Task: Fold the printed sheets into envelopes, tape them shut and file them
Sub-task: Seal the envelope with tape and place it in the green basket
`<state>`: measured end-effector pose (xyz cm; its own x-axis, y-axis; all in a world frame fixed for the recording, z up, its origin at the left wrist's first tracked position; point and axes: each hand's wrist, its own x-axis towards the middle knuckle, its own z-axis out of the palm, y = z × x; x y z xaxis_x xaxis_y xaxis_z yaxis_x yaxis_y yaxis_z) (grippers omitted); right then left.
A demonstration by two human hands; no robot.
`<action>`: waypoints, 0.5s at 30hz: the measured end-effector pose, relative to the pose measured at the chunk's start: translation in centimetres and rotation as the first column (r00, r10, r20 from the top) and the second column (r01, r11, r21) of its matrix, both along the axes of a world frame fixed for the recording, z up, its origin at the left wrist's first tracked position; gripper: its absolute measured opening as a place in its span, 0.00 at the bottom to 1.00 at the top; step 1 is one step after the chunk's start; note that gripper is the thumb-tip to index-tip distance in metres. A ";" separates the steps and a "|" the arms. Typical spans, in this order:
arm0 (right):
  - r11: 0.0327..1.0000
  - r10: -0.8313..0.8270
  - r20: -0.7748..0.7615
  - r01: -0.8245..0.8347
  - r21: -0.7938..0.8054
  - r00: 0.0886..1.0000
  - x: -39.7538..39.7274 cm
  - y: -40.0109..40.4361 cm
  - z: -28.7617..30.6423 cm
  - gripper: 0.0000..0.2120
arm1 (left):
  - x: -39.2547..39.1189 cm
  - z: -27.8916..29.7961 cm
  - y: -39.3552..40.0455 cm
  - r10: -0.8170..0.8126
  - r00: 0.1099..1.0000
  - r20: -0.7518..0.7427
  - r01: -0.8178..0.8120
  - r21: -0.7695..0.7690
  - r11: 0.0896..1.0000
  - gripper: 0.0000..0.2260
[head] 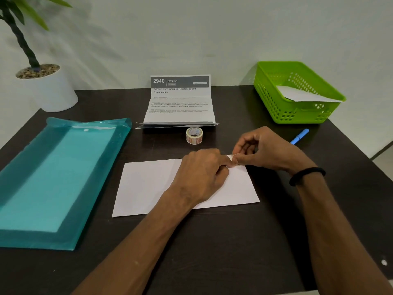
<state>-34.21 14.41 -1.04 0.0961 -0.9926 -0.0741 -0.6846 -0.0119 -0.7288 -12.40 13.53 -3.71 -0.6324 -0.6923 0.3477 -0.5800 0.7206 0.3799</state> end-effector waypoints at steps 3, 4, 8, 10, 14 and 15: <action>1.000 -0.020 -0.034 0.020 -0.002 0.999 -0.2 -0.1 -0.2 0.06 | -0.1 0.1 0.1 -0.001 1.000 0.019 0.001 -0.008 1.000 0.13; 0.999 -0.033 -0.040 0.032 -0.005 0.999 -0.3 -0.2 -0.3 0.07 | -0.1 0.1 0.1 0.003 1.000 0.022 -0.003 -0.008 1.000 0.13; 0.997 -0.076 -0.003 0.076 -0.024 0.997 -0.5 -0.1 -0.5 0.15 | -0.1 0.0 0.1 0.015 0.999 0.037 -0.015 -0.005 1.000 0.13; 0.995 -0.100 0.036 0.101 -0.013 0.994 -0.5 -0.1 -0.7 0.17 | -0.1 -0.1 0.1 0.014 0.999 0.040 -0.014 -0.004 1.000 0.13; 0.986 -0.162 0.062 0.163 -0.020 0.985 -0.5 -0.5 -1.3 0.13 | -0.1 -0.1 0.1 0.016 0.999 0.045 -0.016 0.001 1.000 0.14; 0.985 -0.170 0.064 0.172 -0.019 0.983 -0.5 -0.6 -1.3 0.12 | 0.0 -0.2 0.1 0.020 0.999 0.049 -0.020 0.002 1.000 0.14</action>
<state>-34.68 13.82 -2.35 -0.0718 -0.9962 -0.0494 -0.6320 0.0838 -0.7704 -12.44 13.60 -3.86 -0.6346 -0.7058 0.3148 -0.6124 0.7077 0.3524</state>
